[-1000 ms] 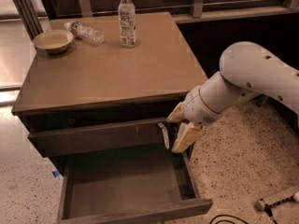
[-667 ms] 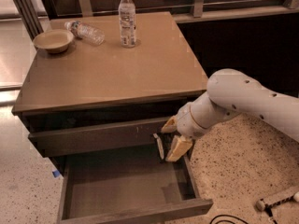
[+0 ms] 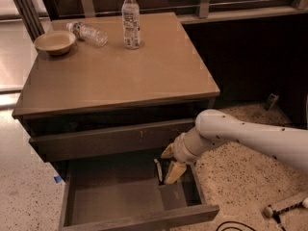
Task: Place rxbar chocolate into middle drawer
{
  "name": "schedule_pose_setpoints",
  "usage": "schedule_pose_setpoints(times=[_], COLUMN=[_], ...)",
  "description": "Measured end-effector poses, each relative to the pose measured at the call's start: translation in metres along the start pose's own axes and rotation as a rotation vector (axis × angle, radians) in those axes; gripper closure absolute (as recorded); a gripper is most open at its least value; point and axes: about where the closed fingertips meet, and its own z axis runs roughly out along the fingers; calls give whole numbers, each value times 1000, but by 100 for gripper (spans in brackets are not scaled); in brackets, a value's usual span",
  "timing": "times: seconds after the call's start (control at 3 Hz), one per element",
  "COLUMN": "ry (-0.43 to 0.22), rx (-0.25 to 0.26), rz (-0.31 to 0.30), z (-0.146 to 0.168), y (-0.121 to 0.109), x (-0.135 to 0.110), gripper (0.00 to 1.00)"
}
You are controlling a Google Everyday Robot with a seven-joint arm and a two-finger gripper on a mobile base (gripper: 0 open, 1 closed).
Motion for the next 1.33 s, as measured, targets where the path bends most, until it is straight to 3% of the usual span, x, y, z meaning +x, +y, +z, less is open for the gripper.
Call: schedule_pose_setpoints(times=[0.33, 0.67, 1.0, 1.33], ry=[0, -10, -37, -51], rx=[0, 22, 67, 94], rz=[0, -6, 9, 23], z=[0, 28, 95, 137], y=[0, 7, 15, 17], x=[0, 9, 31, 47], gripper=[100, 100, 100, 100])
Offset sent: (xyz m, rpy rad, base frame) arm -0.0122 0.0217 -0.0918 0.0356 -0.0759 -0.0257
